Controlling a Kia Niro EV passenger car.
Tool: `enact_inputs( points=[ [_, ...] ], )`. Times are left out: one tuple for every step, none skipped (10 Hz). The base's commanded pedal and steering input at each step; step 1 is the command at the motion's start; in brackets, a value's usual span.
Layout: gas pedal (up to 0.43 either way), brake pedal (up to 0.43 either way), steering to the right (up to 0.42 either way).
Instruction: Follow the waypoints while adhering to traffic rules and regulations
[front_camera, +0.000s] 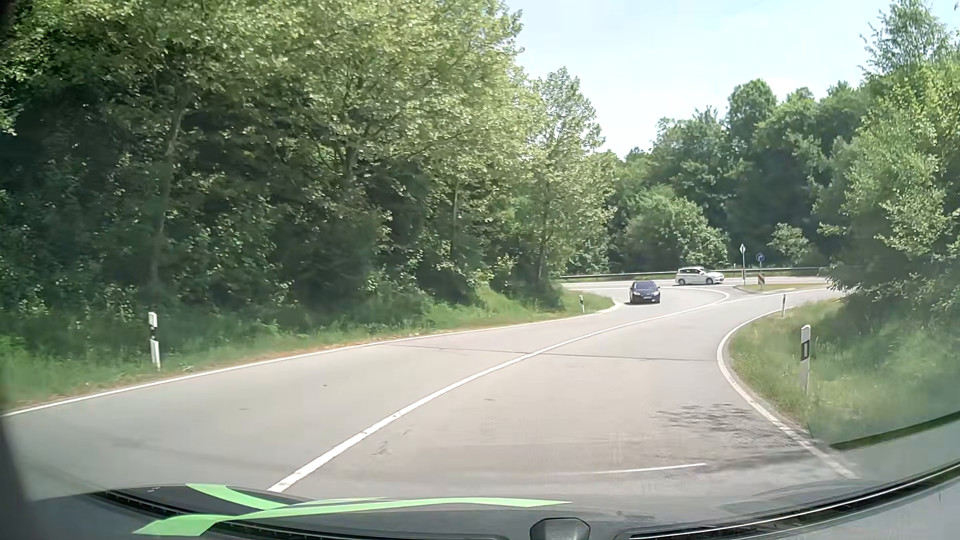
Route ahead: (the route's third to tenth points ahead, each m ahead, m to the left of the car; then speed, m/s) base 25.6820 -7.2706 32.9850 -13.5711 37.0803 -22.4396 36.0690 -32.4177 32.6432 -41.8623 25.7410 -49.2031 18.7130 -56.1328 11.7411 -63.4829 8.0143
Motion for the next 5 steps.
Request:
enact_inputs(
  points=[
    [0.020, 0.000, 0.085],
    [0.020, 0.000, 0.085],
    [0.020, 0.000, 0.085],
    [0.020, 0.000, 0.085],
    [0.020, 0.000, 0.085]
  ],
)
